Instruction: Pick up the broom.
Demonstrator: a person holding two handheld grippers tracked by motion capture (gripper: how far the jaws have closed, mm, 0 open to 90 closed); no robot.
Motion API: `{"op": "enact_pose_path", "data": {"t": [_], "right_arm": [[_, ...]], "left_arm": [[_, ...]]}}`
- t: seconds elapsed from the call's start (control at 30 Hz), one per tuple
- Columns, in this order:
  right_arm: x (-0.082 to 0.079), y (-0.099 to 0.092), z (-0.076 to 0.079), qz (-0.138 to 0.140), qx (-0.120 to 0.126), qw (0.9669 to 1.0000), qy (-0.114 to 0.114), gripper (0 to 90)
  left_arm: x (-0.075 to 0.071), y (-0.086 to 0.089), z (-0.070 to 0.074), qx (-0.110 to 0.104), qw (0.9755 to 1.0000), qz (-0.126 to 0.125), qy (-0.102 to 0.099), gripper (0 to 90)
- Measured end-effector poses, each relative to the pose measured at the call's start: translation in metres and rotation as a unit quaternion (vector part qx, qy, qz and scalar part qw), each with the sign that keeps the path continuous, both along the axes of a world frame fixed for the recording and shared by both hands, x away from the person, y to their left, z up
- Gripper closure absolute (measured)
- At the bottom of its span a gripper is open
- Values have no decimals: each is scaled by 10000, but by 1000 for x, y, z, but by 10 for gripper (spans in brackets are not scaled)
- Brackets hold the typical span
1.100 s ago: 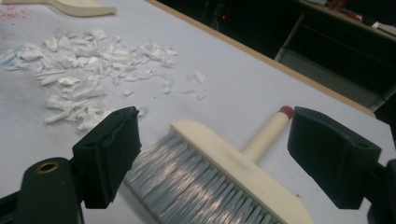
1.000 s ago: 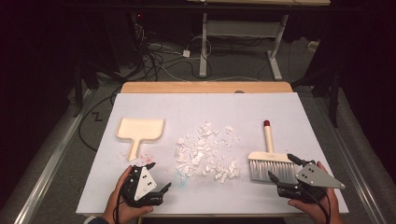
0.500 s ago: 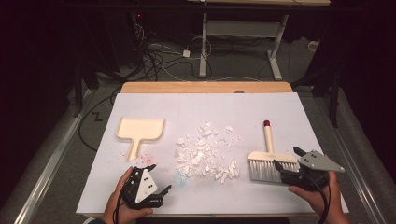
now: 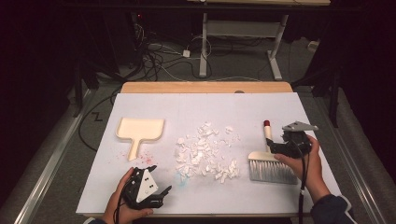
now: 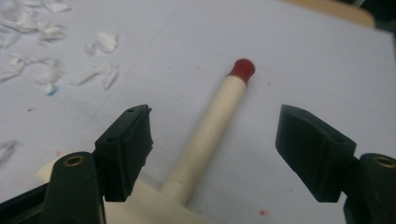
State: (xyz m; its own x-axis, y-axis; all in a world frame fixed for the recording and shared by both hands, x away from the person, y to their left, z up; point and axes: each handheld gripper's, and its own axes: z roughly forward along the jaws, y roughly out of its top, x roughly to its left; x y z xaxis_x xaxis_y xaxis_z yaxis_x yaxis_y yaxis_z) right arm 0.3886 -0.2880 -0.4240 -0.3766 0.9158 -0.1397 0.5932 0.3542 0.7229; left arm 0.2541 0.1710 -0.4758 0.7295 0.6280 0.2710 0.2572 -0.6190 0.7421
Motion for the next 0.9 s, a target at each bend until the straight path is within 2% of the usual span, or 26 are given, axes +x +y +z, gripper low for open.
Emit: {"op": "enact_pose_path", "data": {"t": [0.1,0.23,0.3,0.4,0.5,0.9], "right_arm": [[19,3,-16,-169,-21,9991,387,333],[35,3,-32,-432,-55,9961,763,352],[38,3,-37,-387,16,9947,950,387],[39,3,-36,-341,68,9940,1035,443],[40,5,-35,-250,82,9940,1063,573],[44,5,-37,-36,62,9955,944,713]], "left_arm": [[0,0,-1,-10,10000,-5,14,185],[-2,0,-1,33,10000,-10,17,186],[-3,1,-1,35,10000,-17,18,186],[-3,1,-1,23,10000,11,26,186],[-3,0,-1,25,10000,13,26,186],[-1,-2,-3,91,9999,-86,36,186]]}}
